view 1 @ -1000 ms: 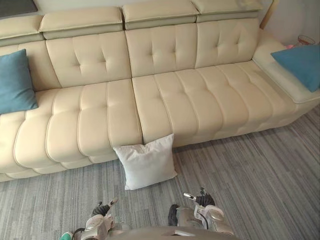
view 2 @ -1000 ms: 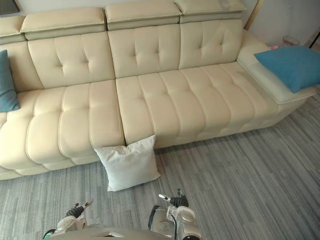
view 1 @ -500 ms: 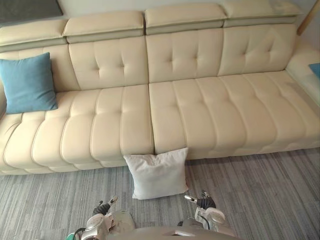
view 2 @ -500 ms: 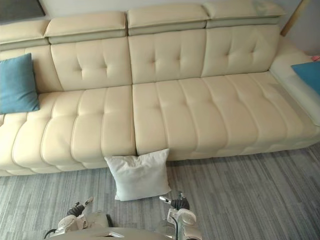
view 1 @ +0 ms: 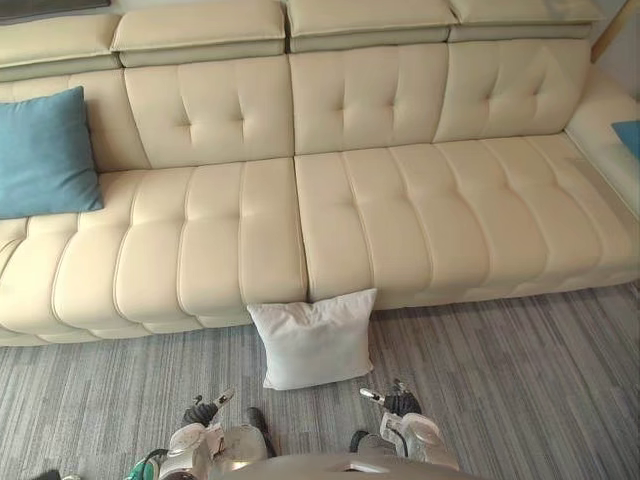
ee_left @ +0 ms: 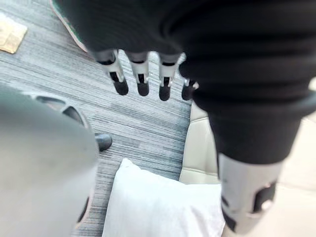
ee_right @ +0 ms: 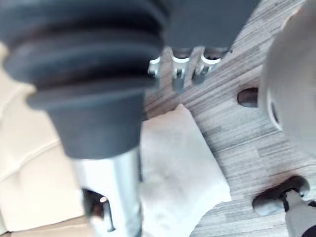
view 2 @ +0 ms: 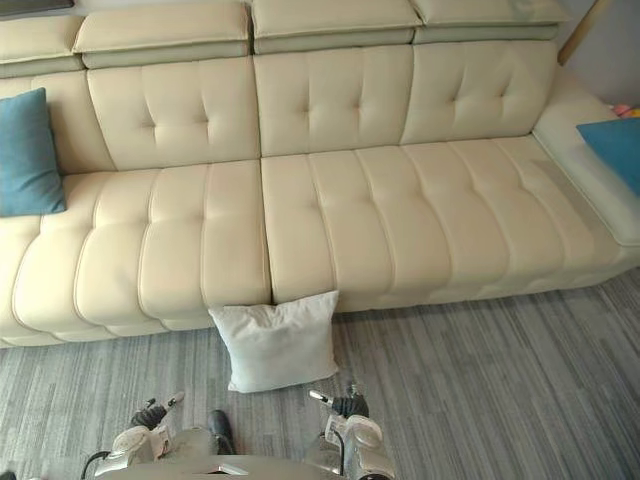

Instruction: Pick up cushions and gather them together orderly.

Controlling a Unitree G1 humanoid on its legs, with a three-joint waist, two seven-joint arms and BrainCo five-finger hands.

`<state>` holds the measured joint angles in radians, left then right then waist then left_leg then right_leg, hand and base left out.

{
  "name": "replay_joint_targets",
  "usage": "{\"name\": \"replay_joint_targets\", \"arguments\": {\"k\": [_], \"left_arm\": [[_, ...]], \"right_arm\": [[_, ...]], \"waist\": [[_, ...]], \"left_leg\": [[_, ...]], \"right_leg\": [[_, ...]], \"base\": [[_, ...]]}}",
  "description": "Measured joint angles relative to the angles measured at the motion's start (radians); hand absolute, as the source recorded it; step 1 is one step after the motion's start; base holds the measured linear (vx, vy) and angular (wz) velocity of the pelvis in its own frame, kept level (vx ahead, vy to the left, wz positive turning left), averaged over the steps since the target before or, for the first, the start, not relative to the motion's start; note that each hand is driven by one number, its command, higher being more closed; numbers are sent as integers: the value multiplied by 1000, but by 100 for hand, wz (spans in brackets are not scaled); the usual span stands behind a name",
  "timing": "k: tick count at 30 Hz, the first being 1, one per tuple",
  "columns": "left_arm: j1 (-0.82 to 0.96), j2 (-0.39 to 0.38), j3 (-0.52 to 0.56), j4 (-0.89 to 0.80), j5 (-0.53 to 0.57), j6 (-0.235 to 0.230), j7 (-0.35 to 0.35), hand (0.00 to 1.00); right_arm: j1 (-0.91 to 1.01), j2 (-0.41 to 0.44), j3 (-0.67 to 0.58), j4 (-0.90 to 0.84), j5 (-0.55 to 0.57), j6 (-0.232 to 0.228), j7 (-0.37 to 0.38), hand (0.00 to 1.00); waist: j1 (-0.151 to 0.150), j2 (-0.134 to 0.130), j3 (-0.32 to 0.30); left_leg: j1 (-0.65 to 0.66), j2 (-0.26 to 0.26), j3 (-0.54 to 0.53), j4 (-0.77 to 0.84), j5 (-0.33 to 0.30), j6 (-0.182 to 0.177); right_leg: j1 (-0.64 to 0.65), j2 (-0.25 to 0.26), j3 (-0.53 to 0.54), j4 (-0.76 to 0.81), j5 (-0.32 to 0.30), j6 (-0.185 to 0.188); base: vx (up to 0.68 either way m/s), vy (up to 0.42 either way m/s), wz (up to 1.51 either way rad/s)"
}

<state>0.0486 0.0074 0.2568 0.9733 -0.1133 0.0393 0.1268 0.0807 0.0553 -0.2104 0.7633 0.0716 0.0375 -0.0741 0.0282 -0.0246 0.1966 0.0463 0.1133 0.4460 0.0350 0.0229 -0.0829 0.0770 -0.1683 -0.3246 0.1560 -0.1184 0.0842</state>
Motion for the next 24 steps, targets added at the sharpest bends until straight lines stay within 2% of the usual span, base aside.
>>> {"name": "replay_joint_targets", "arguments": {"k": [4,10,13,14,15,16,17,18,19,20,21,24], "left_arm": [[4,5,-1,7,2,0,0,0],[3,17,-3,19,1,0,-3,0],[2,21,-3,18,-2,-1,-3,0],[1,20,-4,17,-3,-1,-3,0],[2,23,-17,22,-2,2,-2,0],[2,24,-25,23,-2,6,-3,0],[3,20,-23,21,-2,6,-5,0],[2,23,-22,18,-2,7,-4,0],[2,24,-22,18,-2,7,-3,0],[3,24,-22,17,-2,7,-3,0],[2,25,-22,18,-2,7,-3,0],[5,28,-23,21,-2,7,-3,0]], "right_arm": [[-7,-10,2,38,0,-2,0,0],[-16,-28,2,81,0,1,1,0],[-16,-28,2,83,-1,5,1,0],[-14,-30,3,79,-1,6,2,0],[-22,-45,9,67,-1,5,3,0],[-21,-46,12,56,-1,4,3,0],[-13,-50,12,31,-1,3,3,0],[-9,-56,12,28,-1,0,3,0],[-2,-55,12,28,-1,0,3,0],[0,-55,12,29,-1,-1,3,0],[-1,-56,11,29,-1,-2,3,0],[-1,-57,0,41,-1,-8,2,0]], "waist": [[4,-12,-12],[8,-25,-20],[14,-34,-20],[20,-36,-20],[6,-19,-9],[-4,-15,-8],[-6,-1,1],[-5,-3,3],[-4,-6,3],[-1,-8,2],[-3,-8,2],[-16,-10,0]], "left_leg": [[53,-17,2,-114,62,3],[61,-43,11,-114,62,4],[64,-76,7,-114,24,31],[72,-106,-36,-114,0,51],[79,-98,-50,-101,-14,55],[76,-91,-58,-81,-28,62],[78,-67,-71,-41,-57,73],[79,-46,-87,-6,-80,79],[81,-41,-90,-3,-83,81],[83,-32,-93,-7,-85,81],[83,-30,-95,-8,-87,79],[77,-43,-116,-8,-99,61]], "right_leg": [[7,17,12,-22,12,-3],[5,2,45,-31,18,-5],[-25,-41,68,14,4,5],[-45,-64,84,73,-2,15],[-111,-73,114,245,15,-1],[-136,-74,121,303,33,-16],[-187,-75,137,424,83,-30],[-239,-72,146,513,66,-36],[-250,-71,140,524,45,-35],[-272,-73,115,508,8,-15],[-286,-75,96,449,5,-16],[-280,-61,105,186,47,-8]], "base": [[-66,-5,-5],[-40,49,-8],[-6,136,-22],[-13,134,-43],[-34,111,-27],[-48,79,5],[0,75,34],[57,55,32],[93,26,31],[77,6,20],[95,-15,19],[164,-98,23]]}}
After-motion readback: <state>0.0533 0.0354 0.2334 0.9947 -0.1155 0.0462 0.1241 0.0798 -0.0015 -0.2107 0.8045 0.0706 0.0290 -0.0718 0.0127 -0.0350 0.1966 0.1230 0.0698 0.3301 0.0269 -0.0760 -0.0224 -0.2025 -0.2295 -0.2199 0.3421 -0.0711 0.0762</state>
